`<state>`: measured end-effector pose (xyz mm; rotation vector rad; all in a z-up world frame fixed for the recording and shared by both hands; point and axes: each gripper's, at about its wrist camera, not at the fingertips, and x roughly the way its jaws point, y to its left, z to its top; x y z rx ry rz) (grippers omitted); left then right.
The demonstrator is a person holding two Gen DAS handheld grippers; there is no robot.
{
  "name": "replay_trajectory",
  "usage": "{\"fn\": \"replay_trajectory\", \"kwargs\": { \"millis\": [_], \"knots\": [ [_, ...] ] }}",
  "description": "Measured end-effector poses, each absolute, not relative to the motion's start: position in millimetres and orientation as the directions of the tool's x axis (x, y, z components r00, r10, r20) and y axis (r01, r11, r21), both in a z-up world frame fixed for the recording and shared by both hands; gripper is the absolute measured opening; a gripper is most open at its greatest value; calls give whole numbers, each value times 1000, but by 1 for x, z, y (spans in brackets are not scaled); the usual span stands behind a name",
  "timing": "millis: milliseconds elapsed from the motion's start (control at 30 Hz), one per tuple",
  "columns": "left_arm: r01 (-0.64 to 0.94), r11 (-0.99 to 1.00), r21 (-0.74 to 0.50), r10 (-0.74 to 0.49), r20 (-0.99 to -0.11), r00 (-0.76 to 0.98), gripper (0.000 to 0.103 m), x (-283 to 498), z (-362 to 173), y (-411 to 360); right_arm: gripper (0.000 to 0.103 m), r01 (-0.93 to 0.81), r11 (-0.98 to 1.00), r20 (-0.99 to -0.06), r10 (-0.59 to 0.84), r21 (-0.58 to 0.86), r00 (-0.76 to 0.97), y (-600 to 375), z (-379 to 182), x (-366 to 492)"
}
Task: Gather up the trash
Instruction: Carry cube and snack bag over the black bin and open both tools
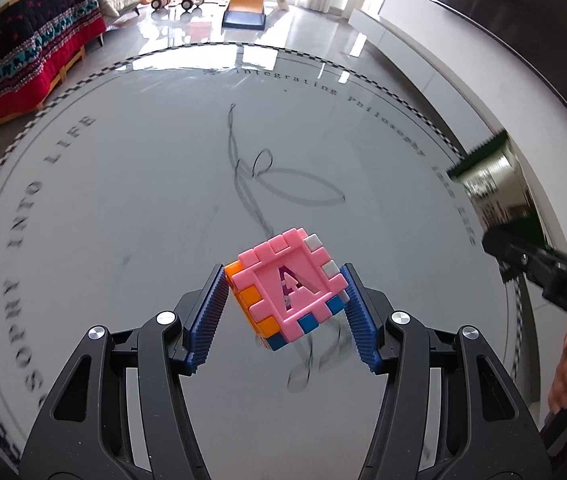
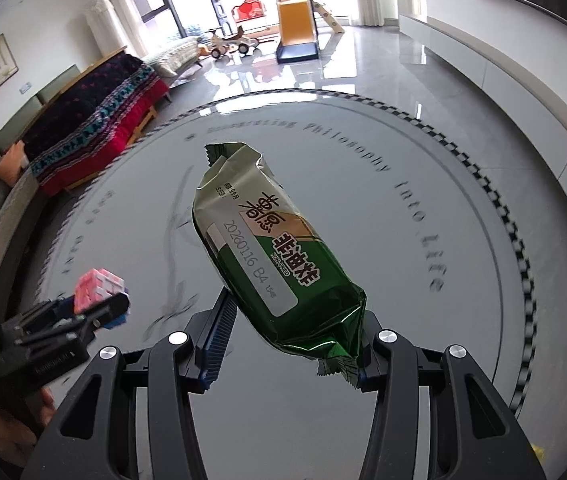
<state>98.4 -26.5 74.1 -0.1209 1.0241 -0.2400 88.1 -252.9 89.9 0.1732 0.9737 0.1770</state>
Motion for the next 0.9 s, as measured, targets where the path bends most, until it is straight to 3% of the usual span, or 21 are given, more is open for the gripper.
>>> {"fn": "replay_trajectory", "kwargs": {
  "millis": [367,900],
  "knots": [
    [106,967,-231,-251,-804,539,56,7,86,23,50,-164,958,-790,286,234,543,-185,113,4],
    [-72,970,-231,-136,-766,628,56,-153,78,149,50,-398,886,-783,417,237,461,-45,113,-104]
  ]
}}
